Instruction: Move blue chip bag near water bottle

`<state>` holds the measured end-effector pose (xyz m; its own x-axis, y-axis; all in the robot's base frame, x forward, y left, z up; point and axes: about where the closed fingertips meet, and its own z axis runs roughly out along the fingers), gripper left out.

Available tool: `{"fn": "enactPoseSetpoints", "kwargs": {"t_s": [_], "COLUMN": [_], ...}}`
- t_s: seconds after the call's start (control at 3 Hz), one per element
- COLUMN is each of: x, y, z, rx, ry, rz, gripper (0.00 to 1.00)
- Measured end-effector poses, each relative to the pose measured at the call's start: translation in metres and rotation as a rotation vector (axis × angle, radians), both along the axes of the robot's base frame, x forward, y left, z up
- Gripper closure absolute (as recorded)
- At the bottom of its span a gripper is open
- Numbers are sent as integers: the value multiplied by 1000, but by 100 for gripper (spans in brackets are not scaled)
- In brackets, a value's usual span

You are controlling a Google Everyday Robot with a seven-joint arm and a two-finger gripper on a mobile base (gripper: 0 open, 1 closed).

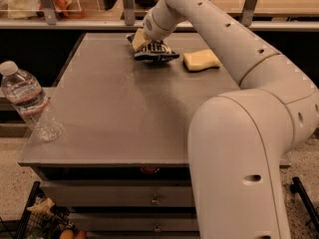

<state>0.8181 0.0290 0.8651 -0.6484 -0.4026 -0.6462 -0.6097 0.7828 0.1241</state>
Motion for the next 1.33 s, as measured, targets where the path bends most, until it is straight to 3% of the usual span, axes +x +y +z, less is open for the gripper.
{"fn": "enactPoseSetpoints", "kwargs": {"t_s": [0.67,1.0,1.33], "x": [-5,-13,-35], "y": [-27,-37,-31], "z": [51,89,125], "rx": [9,-4,-44], "ry": [-139,-239,-340], "rz": [7,63,188], "gripper": [100,100,100]}}
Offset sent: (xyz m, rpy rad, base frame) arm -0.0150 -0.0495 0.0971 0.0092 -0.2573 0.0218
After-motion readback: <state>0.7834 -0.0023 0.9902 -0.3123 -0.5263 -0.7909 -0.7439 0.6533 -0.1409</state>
